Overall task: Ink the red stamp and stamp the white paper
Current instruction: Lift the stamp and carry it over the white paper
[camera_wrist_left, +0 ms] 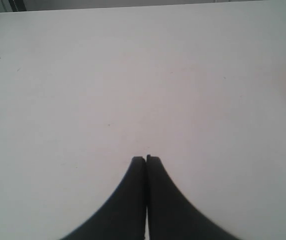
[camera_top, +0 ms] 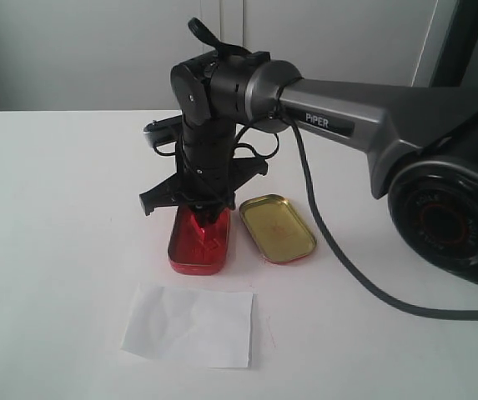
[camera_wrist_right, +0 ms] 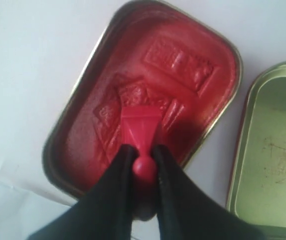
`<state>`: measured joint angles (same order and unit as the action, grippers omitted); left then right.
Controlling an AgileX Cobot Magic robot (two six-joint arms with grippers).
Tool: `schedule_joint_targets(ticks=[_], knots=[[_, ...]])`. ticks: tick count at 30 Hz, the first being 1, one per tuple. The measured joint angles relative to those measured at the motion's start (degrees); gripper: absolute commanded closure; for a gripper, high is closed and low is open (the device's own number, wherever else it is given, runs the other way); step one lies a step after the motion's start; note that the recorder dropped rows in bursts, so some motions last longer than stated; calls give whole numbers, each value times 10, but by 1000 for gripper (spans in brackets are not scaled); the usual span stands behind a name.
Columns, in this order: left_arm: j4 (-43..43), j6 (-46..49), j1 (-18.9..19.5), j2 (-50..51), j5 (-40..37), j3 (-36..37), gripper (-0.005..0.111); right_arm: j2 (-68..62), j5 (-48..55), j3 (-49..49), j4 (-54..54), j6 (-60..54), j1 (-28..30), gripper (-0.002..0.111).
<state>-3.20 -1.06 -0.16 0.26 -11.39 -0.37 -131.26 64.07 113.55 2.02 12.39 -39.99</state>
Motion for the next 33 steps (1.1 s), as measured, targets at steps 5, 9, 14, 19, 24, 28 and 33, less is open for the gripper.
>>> schedule_joint_targets(ticks=[5,9,14,19,24,28,33], knots=[[0,0,0,0,0,0,107,1,-1,1,1,0,0,108],[0,0,0,0,0,0,107,1,-1,1,1,0,0,108],[0,0,0,0,0,0,107,1,10,1,1,0,0,108],[0,0,0,0,0,0,107,17,44,2,1,-6,0,108],[0,0,0,0,0,0,107,22,56,4,1,-39,-18,108],[0,0,0,0,0,0,107,29,57,4,-3,-56,-53,108],[0,0,0,0,0,0,107,44,57,-6,-7,-71,-76,108]])
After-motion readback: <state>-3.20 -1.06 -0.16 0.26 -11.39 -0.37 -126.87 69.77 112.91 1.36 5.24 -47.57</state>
